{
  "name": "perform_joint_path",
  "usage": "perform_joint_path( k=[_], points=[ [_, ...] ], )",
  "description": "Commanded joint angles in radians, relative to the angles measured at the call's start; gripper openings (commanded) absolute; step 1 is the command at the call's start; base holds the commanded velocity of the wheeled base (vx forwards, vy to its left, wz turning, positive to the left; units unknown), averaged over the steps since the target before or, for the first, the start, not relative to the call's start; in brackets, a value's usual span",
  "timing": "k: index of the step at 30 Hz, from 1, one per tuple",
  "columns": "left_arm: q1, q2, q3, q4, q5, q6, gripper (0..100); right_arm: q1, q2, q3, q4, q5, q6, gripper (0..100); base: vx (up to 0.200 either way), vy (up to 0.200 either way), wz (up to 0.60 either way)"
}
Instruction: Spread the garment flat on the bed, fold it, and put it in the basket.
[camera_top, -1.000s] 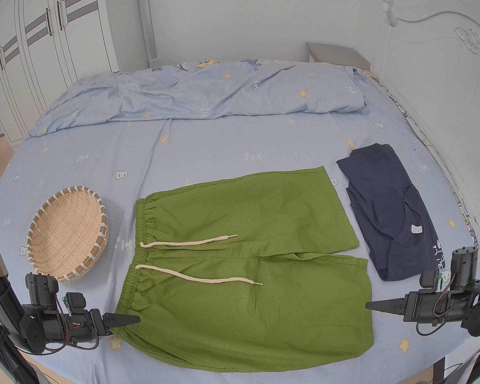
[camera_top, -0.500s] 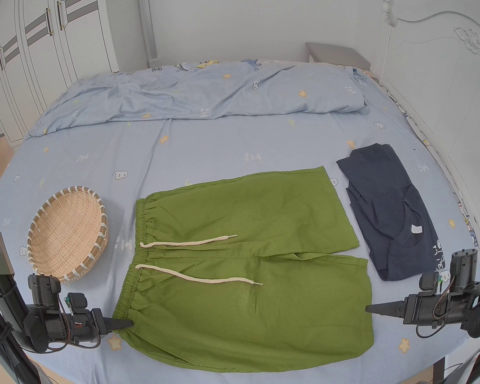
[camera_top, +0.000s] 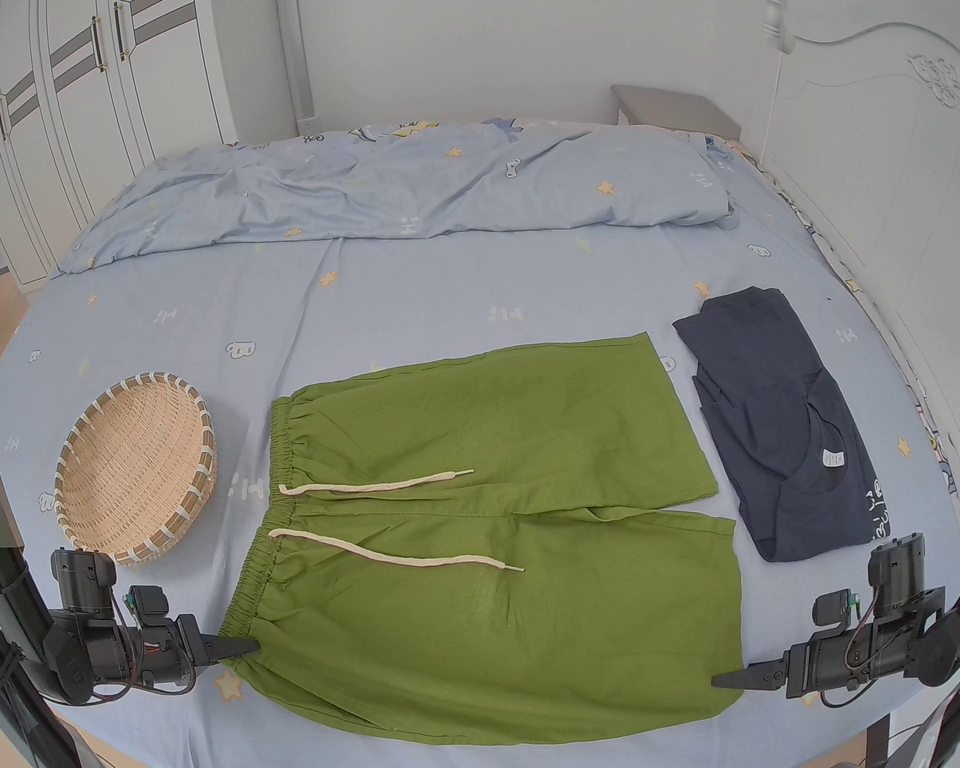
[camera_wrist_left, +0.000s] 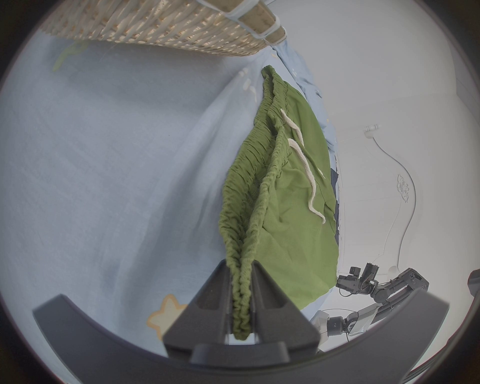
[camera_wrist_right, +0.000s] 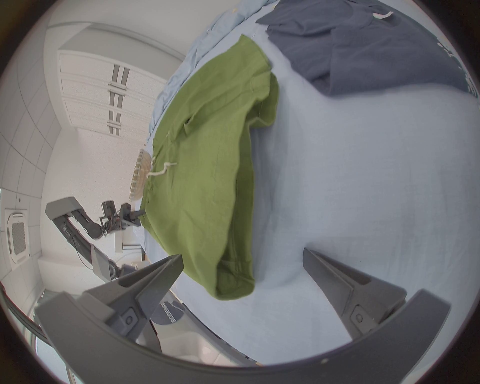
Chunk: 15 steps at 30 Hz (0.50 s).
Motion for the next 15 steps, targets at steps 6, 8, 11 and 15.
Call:
perform_joint_path(
  k=[6, 8, 11, 15],
  points=[
    [-0.012, -0.014, 0.018, -0.001, 0.000, -0.011, 0, 0.109, 0.133, 0.021, -0.059, 0.001, -0.039, 100, 0.000, 0.000, 0.00],
    [-0.012, -0.016, 0.018, -0.001, 0.000, -0.011, 0, 0.125, 0.133, 0.021, -0.060, 0.004, -0.039, 100, 0.000, 0.000, 0.00],
    [-0.012, -0.016, 0.018, 0.001, 0.000, -0.011, 0, 0.154, 0.137, 0.013, -0.072, 0.029, -0.027, 100, 0.000, 0.000, 0.00],
    [-0.012, -0.017, 0.018, 0.001, 0.000, -0.011, 0, 0.171, 0.178, 0.001, -0.118, 0.050, 0.024, 100, 0.000, 0.000, 0.00]
  ],
)
